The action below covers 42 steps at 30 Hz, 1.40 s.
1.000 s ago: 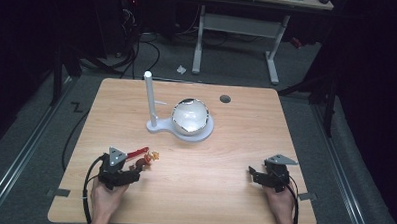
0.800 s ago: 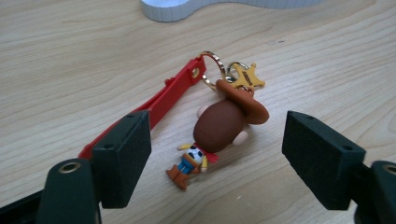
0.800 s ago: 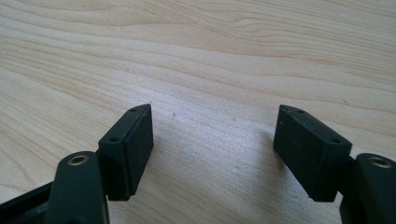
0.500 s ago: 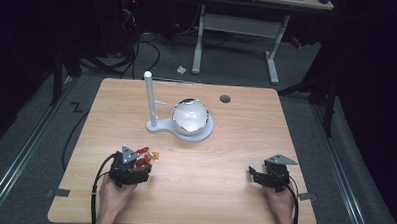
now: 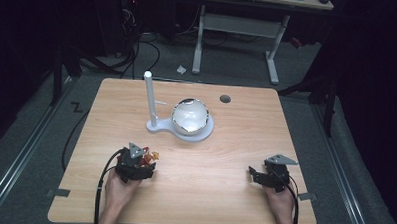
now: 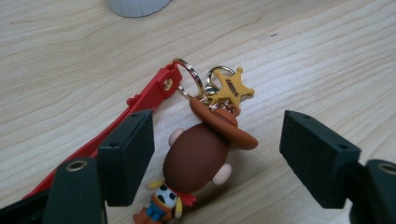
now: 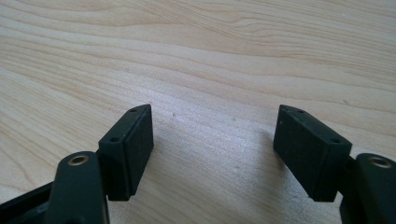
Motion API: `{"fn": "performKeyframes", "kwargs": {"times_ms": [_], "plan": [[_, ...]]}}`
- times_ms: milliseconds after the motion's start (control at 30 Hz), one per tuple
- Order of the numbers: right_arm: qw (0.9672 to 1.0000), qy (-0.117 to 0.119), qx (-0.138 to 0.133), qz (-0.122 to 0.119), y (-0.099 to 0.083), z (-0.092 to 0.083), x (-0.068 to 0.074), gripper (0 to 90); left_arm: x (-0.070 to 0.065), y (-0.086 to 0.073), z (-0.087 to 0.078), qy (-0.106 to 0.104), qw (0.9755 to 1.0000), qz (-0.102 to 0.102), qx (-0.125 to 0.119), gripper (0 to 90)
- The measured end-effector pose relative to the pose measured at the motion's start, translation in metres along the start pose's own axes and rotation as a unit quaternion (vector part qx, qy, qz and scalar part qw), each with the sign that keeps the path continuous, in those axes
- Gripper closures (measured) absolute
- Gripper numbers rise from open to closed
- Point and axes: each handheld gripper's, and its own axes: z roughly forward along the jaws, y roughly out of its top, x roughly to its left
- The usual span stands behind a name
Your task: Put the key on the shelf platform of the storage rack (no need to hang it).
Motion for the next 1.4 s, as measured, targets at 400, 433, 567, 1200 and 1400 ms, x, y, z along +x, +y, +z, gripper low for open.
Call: {"fn": "performKeyframes", "kwargs": {"times_ms": [400,433,567,1200,1400], "plan": [[1.0,0.0,0.0,0.002,0.0,0.0,0.0,29.2,0.002,-0.007,0.012,0.015,0.9996,0.019,-0.012,32.1],[1.0,0.0,0.0,0.002,0.0,0.0,0.0,29.2,0.002,-0.007,0.012,0.013,0.9998,0.013,-0.009,33.0],[1.0,0.0,0.0,0.002,0.0,0.0,0.0,29.1,0.002,-0.005,0.011,0.007,1.0,-0.004,0.003,41.7],[1.0,0.001,0.0,0.003,0.0,0.0,0.0,29.3,-0.003,0.017,-0.006,-0.025,0.9992,-0.029,0.008,47.0],[1.0,0.0,0.0,0.004,0.0,0.0,0.0,29.2,-0.013,0.04,-0.02,-0.046,0.9972,-0.059,0.007,47.1]]}}
